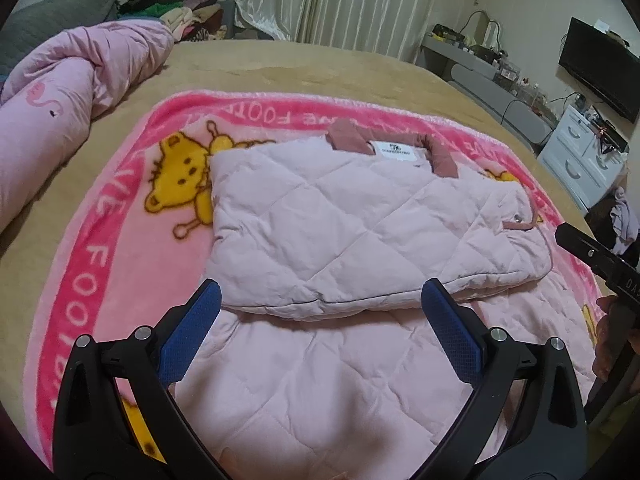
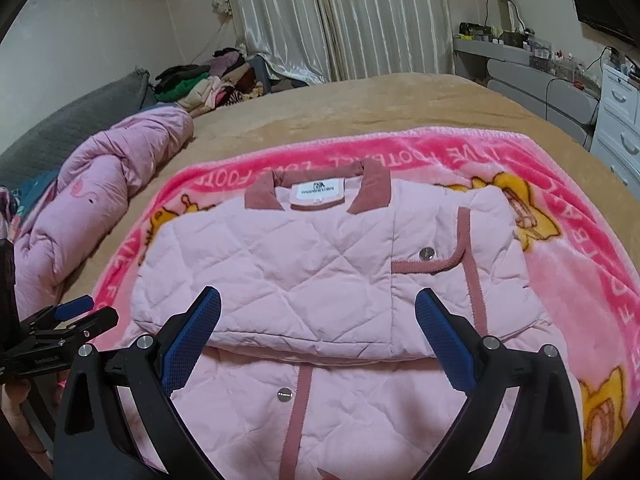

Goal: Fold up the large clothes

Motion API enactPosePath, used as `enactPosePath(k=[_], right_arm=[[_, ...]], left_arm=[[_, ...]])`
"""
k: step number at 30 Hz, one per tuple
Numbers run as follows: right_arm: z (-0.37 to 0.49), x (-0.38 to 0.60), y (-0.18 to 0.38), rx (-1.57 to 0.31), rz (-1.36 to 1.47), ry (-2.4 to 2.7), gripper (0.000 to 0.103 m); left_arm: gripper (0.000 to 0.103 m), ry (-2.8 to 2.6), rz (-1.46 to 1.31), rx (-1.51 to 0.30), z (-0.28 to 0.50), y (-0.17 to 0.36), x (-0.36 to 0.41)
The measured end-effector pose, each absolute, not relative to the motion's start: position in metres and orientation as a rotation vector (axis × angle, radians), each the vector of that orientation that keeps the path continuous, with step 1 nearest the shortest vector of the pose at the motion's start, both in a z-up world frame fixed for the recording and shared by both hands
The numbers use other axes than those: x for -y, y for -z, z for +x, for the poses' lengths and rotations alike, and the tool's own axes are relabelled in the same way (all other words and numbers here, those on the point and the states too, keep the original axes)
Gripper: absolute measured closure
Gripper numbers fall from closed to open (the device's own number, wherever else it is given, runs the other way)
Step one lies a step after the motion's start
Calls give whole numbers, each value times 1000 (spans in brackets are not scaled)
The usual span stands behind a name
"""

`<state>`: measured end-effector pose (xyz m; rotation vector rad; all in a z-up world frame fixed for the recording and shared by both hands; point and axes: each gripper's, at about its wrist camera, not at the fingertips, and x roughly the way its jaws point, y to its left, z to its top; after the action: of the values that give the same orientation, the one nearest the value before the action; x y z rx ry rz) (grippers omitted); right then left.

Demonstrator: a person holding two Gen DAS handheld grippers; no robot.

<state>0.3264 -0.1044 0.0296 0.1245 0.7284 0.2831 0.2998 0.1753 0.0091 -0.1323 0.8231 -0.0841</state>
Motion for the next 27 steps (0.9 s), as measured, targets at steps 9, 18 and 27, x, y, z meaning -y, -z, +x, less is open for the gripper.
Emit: enactPosePath(k=[9, 18, 27], right_arm=[[311, 113, -48, -694, 112, -280, 6], [292, 124, -69, -650, 118, -278, 6], [275, 133, -83, -613, 125, -283, 6]], left_arm=[[9, 79, -142, -776, 284, -32, -175], [9, 84, -133, -724, 266, -55, -171], [9, 85, -127, -678, 247, -74, -167]])
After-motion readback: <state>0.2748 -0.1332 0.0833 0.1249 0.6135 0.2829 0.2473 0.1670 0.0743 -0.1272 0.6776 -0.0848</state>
